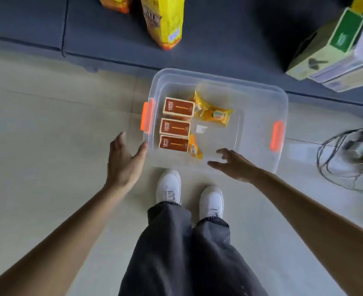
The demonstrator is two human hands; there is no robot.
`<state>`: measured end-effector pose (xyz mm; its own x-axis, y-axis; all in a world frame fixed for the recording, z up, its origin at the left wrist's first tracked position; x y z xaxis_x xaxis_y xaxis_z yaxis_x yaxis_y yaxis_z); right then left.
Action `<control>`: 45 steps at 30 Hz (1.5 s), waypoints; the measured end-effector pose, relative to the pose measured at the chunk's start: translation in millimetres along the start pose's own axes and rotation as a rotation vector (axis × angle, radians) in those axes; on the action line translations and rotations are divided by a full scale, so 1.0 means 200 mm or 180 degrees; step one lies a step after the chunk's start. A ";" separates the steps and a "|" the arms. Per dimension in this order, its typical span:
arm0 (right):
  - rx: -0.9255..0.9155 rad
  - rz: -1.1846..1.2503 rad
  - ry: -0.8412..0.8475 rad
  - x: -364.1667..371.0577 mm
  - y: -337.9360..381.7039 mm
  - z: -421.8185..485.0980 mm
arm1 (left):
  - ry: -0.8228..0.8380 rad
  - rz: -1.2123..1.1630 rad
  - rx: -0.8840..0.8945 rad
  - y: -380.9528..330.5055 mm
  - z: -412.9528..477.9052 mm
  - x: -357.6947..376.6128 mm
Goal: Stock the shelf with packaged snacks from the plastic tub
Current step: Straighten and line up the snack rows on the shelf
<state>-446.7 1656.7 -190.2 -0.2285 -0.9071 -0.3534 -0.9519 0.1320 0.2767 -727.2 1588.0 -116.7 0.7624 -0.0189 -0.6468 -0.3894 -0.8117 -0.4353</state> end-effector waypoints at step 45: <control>-0.0537 0.3403 0.1569 0.20 -0.10 0.81 | -0.1566 -0.0098 0.2886 -0.41 0.28 0.27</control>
<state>-469.0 1683.0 -353.9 -0.7520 -0.4297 0.4998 -0.2789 0.8945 0.3495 -682.9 1686.9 -152.0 0.5622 0.4009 -0.7233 -0.7722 -0.0587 -0.6327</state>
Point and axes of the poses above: each hand's wrist, its own z-axis towards the middle knuckle, its own x-axis out of the palm, y = z × x, the point moved 10 cm from there along z, towards the middle knuckle
